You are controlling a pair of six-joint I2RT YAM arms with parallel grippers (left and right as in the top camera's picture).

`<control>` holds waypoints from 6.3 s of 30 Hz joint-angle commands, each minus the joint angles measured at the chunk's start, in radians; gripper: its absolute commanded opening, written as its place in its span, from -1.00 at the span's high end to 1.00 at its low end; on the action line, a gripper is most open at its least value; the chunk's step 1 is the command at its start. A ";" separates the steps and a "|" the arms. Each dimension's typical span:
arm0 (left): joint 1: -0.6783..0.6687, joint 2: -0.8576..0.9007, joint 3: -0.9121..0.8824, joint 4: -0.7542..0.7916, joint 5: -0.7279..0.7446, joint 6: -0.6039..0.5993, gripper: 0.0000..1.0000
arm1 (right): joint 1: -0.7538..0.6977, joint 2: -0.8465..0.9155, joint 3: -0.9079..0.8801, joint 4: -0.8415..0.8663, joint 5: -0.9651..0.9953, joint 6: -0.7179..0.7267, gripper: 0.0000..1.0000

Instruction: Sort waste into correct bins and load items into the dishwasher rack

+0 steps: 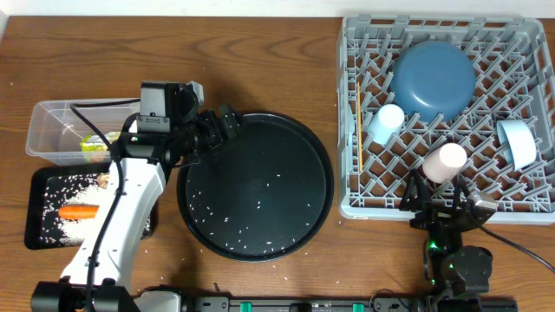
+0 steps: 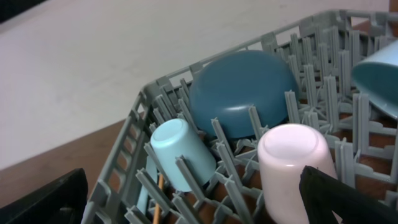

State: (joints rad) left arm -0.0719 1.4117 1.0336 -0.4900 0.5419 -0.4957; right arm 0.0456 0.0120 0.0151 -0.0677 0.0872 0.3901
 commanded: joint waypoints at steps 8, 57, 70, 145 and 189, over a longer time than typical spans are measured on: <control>0.006 0.000 0.000 0.001 -0.011 0.013 -0.96 | -0.021 -0.007 -0.010 -0.002 -0.043 -0.301 -0.99; 0.005 -0.940 -0.001 -0.006 -0.012 0.014 -0.96 | -0.021 -0.007 -0.010 -0.002 -0.043 -0.301 -0.99; 0.005 -1.274 -0.119 -0.232 -0.012 0.054 -0.96 | -0.021 -0.007 -0.010 -0.002 -0.043 -0.301 -0.98; -0.074 -1.408 -1.030 0.420 -0.528 0.589 -0.96 | -0.021 -0.007 -0.010 -0.003 -0.043 -0.301 -0.98; -0.074 -1.408 -1.030 0.420 -0.528 0.589 -0.96 | -0.021 -0.007 -0.010 -0.002 -0.043 -0.301 -0.99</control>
State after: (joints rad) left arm -0.1413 0.0105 0.0154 -0.0242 0.0380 0.0795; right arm 0.0311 0.0116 0.0097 -0.0696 0.0505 0.1009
